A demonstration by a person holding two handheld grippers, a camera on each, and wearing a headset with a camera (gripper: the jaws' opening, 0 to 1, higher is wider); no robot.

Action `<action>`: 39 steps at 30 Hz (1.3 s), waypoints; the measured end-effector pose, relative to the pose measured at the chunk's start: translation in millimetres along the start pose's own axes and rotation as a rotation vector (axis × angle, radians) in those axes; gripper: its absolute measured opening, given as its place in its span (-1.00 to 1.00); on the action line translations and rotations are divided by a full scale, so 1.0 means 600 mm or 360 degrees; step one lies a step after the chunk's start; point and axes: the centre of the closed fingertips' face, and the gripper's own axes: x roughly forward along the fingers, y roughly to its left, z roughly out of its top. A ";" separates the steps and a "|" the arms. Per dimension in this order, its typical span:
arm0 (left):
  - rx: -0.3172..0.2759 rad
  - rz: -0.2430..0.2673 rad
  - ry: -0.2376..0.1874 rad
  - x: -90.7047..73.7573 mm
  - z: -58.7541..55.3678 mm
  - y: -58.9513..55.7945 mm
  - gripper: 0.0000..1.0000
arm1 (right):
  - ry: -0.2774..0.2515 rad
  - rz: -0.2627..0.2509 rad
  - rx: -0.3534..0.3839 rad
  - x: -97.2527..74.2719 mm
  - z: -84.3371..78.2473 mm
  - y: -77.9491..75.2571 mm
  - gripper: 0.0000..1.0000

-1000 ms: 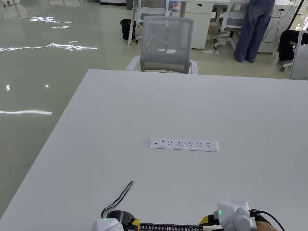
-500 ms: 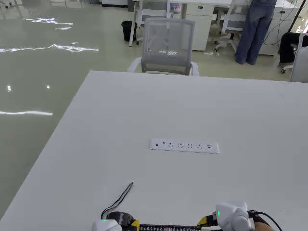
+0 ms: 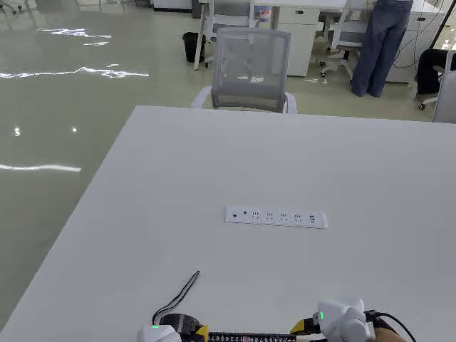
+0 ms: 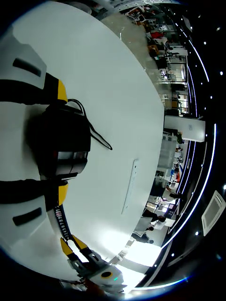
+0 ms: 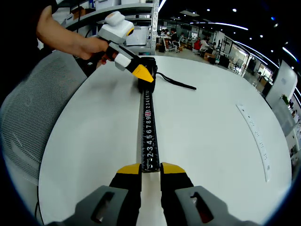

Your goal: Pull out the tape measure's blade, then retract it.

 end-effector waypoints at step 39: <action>-0.0017 -0.0032 0.0001 -0.002 0.002 0.003 0.22 | -0.0029 0.0011 -0.0010 0.014 0.028 0.004 -0.73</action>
